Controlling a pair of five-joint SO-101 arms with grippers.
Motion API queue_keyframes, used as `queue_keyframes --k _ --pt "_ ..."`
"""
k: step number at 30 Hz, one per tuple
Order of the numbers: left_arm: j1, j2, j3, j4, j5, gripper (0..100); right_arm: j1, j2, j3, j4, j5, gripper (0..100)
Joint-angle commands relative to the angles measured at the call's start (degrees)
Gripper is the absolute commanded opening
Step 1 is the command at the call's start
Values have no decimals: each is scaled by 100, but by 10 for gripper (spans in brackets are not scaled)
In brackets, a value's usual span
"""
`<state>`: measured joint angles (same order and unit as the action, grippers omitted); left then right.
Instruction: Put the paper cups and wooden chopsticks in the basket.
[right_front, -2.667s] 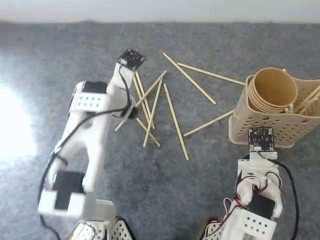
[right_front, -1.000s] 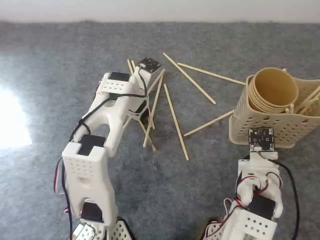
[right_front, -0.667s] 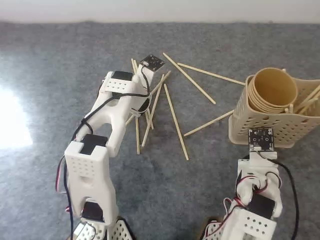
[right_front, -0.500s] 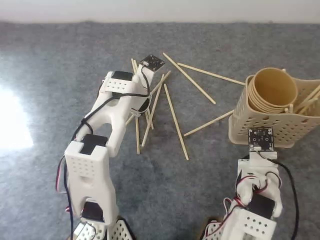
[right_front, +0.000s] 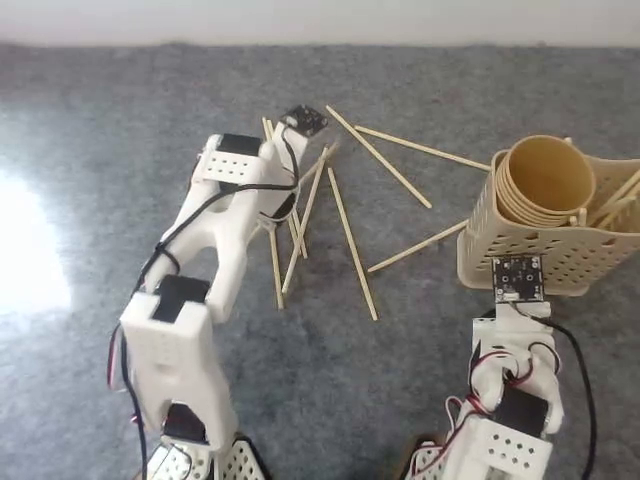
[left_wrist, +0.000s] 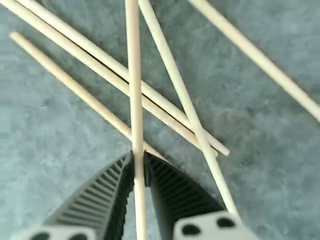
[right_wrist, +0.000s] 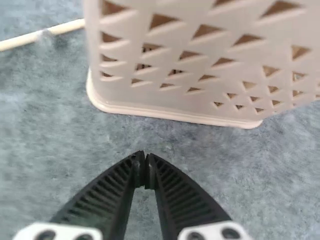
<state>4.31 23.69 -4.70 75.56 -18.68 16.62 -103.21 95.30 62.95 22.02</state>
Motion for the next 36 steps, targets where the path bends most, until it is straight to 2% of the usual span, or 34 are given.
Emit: queue_keyframes --k 1,6,14,36 --pt "26 -932 -189 88 0 10 -101 -75 105 -92 79 7" --pt "88 -1635 -189 281 9 9 -101 -75 105 -57 325 7" --pt "105 -2426 -198 440 237 9 -101 -75 105 -57 325 7" --pt "193 -4844 -189 1890 211 9 -84 -75 88 -66 316 9"
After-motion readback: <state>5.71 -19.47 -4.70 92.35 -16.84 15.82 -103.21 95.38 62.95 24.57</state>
